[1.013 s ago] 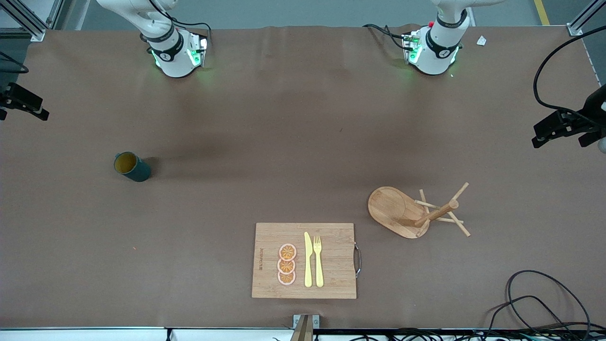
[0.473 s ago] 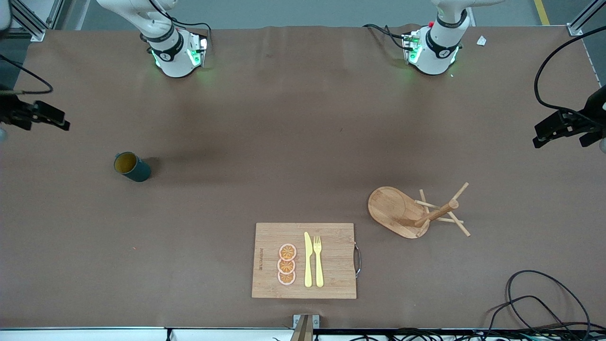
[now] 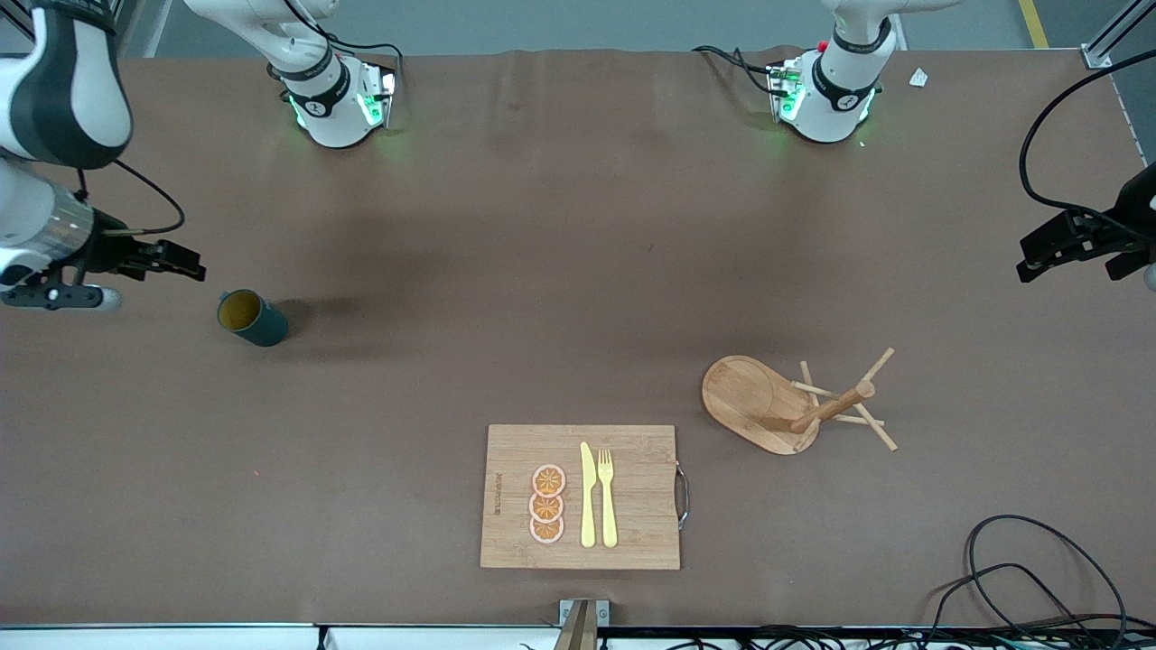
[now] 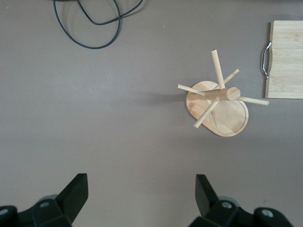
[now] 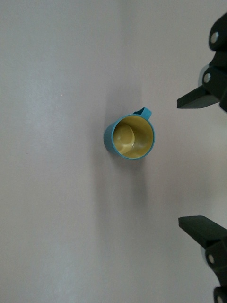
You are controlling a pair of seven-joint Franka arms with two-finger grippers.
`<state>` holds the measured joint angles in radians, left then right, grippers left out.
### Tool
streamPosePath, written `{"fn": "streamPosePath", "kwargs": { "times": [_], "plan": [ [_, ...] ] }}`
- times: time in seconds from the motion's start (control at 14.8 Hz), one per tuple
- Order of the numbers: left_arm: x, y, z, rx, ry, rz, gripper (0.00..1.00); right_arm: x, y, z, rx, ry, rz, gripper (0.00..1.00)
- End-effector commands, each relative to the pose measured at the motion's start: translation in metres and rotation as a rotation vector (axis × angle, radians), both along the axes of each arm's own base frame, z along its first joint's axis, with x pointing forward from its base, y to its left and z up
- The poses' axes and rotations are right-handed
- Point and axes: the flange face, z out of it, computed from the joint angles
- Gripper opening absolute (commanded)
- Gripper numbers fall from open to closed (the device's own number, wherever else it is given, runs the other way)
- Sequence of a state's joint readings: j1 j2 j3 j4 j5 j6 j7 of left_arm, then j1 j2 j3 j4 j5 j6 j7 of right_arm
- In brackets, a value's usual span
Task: Pass cup and hang on rack
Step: 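Move the right gripper over the teal mug and lower it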
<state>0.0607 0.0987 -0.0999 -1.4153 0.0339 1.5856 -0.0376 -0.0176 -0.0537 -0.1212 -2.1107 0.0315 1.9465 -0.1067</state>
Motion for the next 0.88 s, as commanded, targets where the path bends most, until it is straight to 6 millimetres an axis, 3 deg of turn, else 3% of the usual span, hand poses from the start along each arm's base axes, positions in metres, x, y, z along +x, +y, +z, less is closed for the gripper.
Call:
{"fn": "streamPosePath", "kwargs": {
  "times": [0.0, 0.2, 0.47, 0.81],
  "plan": [
    [-0.003, 0.001, 0.006, 0.007, -0.002, 0.003, 1.00, -0.024, 0.005, -0.018, 0.019, -0.016, 0.001, 1.00],
    [-0.003, 0.001, 0.006, 0.007, 0.001, 0.003, 1.00, -0.034, 0.016, -0.056, 0.010, -0.054, 0.004, 1.00],
    [-0.003, 0.001, 0.006, 0.007, 0.001, 0.003, 1.00, -0.032, 0.020, -0.071, 0.025, -0.138, -0.045, 1.00],
    [-0.003, 0.001, 0.006, 0.007, 0.001, 0.003, 1.00, -0.035, 0.026, -0.112, 0.003, -0.182, -0.040, 1.00]
  ]
}}
